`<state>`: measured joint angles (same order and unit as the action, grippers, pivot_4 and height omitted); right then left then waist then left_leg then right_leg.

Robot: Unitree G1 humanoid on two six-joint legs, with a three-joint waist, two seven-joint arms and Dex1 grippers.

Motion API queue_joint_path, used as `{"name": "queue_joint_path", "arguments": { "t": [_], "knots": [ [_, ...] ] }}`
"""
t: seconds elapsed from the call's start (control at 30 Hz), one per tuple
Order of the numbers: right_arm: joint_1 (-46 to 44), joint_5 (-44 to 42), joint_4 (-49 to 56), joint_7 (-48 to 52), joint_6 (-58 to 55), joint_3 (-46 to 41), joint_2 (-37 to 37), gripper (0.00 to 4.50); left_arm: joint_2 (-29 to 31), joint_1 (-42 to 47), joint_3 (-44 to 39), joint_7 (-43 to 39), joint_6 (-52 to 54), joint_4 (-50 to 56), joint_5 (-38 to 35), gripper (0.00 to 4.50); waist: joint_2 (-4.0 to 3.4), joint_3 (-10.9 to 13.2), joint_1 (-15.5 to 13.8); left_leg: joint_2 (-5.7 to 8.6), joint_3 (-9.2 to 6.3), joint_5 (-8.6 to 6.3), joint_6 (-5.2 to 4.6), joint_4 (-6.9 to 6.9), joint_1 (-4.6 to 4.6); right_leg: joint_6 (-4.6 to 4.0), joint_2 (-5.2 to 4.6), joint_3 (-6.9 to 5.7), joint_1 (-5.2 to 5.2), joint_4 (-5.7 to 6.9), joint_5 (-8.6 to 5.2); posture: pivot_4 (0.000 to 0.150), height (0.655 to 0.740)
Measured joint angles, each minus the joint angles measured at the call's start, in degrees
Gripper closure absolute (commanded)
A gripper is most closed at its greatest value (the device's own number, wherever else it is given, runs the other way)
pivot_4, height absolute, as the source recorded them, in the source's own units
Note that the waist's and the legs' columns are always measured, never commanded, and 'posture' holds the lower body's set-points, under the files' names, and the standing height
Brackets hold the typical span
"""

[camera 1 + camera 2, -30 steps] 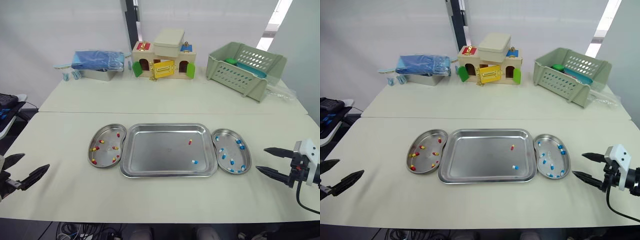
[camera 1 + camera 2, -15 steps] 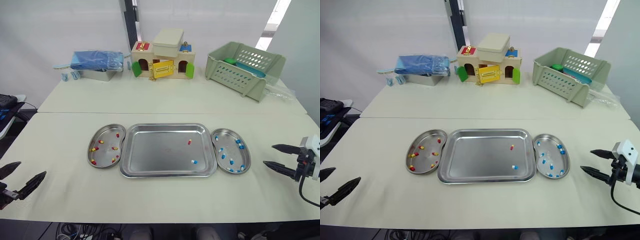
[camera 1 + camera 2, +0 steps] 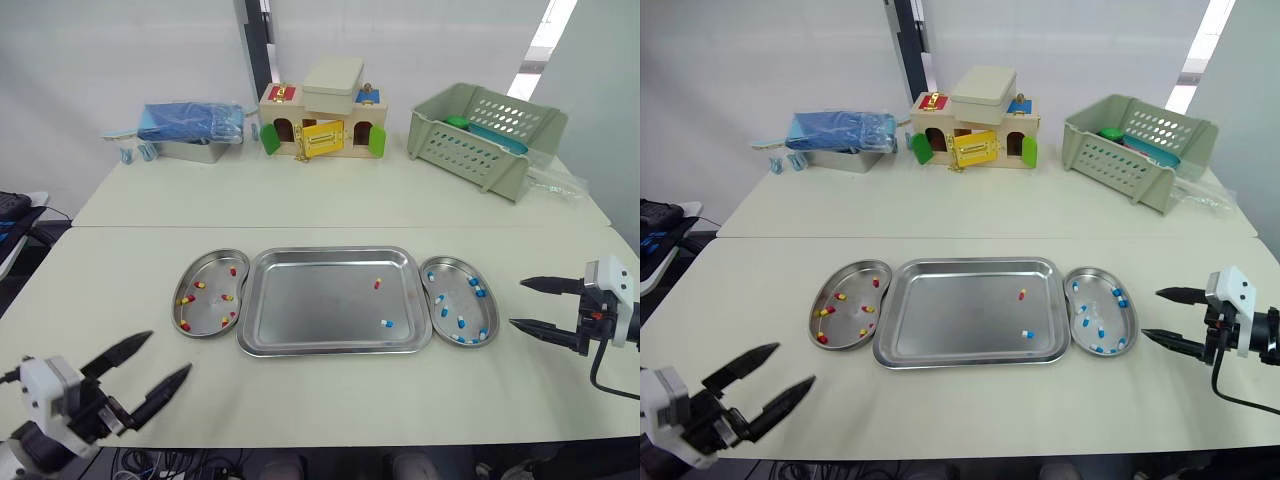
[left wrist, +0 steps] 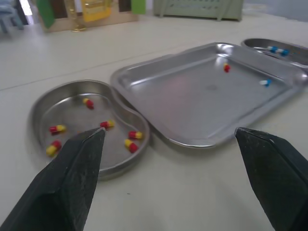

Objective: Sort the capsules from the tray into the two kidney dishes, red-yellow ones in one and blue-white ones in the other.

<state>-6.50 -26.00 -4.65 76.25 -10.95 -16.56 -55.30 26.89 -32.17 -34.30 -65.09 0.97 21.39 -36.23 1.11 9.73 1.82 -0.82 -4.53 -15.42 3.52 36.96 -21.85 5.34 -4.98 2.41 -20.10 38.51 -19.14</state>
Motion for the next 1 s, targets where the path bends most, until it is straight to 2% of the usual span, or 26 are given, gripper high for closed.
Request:
{"name": "queue_joint_path", "arguments": {
  "t": [0.2, 0.43, 0.53, 0.67, 0.9, 1.0],
  "knots": [
    [-0.2, -0.8, 8.4, -0.3, -7.3, 2.6, -1.4, 0.00, -5.9, -4.8, 9.0, -2.7, -7.0, 4.3, 1.3, 0.04, 0.01, 0.0, -0.1, 0.00, -0.01, -0.01, 0.00, 0.00, -0.02, 0.00, 0.00, -0.03, 0.05, -0.12, 0.00, 0.150, 0.7400],
    [-2.8, -1.2, 19.6, -2.7, -17.5, 10.0, -4.7, 0.00, -6.4, -8.3, 16.0, -10.6, -17.0, 2.7, 2.3, 0.04, -0.03, 0.0, -0.1, 0.00, -0.04, -0.01, -0.02, -0.03, -0.05, 0.02, 0.01, -0.07, 0.10, -0.32, 0.02, 0.150, 0.7400],
    [-4.7, -1.5, 25.2, -8.7, -23.9, 12.5, -2.1, 0.00, -6.3, -8.0, 16.9, -12.3, -19.6, 1.6, 2.1, 0.04, -0.03, 0.0, -0.1, 0.00, -0.07, -0.01, -0.02, -0.03, -0.08, 0.05, 0.01, -0.09, 0.10, -0.39, 0.05, 0.150, 0.7400],
    [-10.0, -1.7, 32.8, -18.9, -35.0, 20.5, 4.0, 0.00, -6.3, -6.9, 18.8, -13.1, -21.5, 0.4, 1.4, 0.04, -0.03, 0.0, 0.0, 0.01, -0.11, -0.02, -0.02, -0.03, -0.13, 0.07, 0.03, -0.09, 0.08, -0.43, 0.07, 0.150, 0.7400],
    [-17.3, 0.5, 33.1, -30.2, -46.2, 28.2, 11.4, 0.00, -5.9, -6.5, 20.3, -13.0, -23.5, -1.5, 1.1, 0.04, -0.03, 0.0, -0.1, 0.02, -0.14, -0.02, -0.02, -0.04, -0.17, 0.08, 0.02, -0.09, 0.03, -0.46, 0.09, 0.150, 0.7400],
    [-17.9, 2.3, 33.2, -33.0, -48.7, 31.7, 12.1, 0.00, -5.7, -6.5, 20.4, -12.9, -24.2, -1.6, 1.1, 0.04, -0.03, 0.0, -0.1, 0.03, -0.14, -0.02, -0.02, -0.03, -0.19, 0.08, 0.01, -0.09, 0.01, -0.46, 0.09, 0.150, 0.7400]
  ]
}}
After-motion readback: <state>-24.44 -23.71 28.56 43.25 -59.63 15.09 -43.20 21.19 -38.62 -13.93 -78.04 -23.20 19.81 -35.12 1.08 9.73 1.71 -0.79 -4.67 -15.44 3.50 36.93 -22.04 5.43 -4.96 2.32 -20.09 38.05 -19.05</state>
